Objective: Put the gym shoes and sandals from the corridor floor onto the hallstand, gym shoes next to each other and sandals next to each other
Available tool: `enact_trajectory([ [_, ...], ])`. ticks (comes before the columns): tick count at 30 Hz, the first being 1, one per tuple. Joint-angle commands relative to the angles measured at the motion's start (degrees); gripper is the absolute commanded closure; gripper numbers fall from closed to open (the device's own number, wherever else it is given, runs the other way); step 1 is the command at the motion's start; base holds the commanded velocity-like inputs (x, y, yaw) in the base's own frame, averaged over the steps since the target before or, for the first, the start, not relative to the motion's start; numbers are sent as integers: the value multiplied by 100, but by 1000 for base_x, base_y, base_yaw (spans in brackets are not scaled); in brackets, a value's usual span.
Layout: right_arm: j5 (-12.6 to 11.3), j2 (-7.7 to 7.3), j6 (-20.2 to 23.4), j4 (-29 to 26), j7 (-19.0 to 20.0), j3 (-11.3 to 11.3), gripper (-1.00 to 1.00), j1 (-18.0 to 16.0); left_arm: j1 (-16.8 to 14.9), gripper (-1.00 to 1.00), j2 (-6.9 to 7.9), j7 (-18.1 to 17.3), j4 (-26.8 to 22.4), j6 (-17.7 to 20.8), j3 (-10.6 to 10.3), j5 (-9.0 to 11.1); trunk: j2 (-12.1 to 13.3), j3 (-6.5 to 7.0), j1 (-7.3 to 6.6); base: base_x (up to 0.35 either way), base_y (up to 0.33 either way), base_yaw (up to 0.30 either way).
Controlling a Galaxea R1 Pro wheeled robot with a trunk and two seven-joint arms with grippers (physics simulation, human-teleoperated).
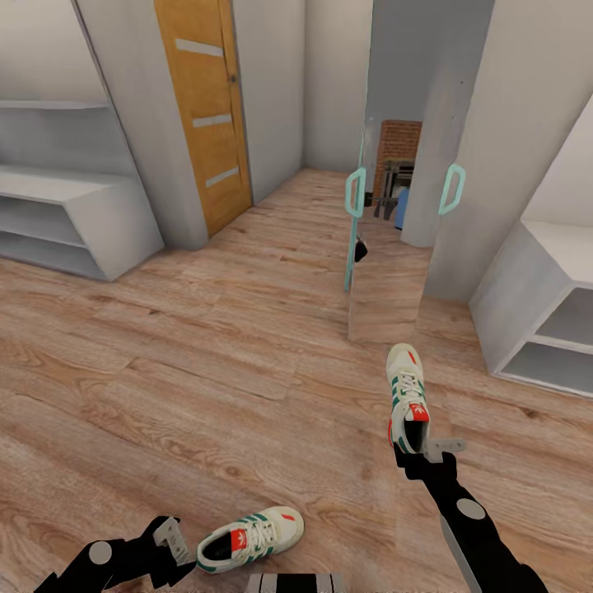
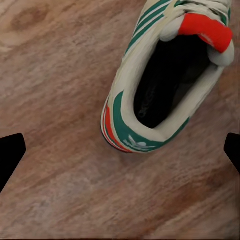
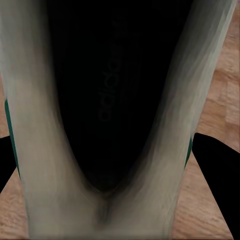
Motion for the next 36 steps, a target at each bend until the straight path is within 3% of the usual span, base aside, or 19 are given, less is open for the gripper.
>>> enact_trajectory([
  [1, 1, 0, 33, -10, -14, 3, 100, -1, -9, -100, -8, 2, -28, 5, -15, -74, -2, -14, -1, 0, 0, 0],
  [10, 3, 4, 39, -37, -15, 6, 100, -1, -112, -100, -209, -19, -398, 485, -37, -223, -2, -38, -1, 0, 0, 0],
  [20, 4, -14, 50, -59, -16, -13, 100, -1, -131, -100, -541, -184, -482, 552, -41, -505, -2, -39, -1, 0, 0, 0],
  [25, 4, -31, 65, -101, -16, -61, 100, -1, -156, -100, -622, -190, -480, 554, -41, -565, -2, -39, -1, 0, 0, 0],
  [31, 0, -22, 701, -573, -8, -182, 100, -1, -163, -100, -658, -191, -476, 574, -35, -867, -2, -39, -1, 0, 0, 0],
  [36, -3, -20, 932, -879, -7, -193, 100, -1, -163, -100, -657, -194, -476, 667, -37, -936, -2, -39, -1, 0, 0, 0],
])
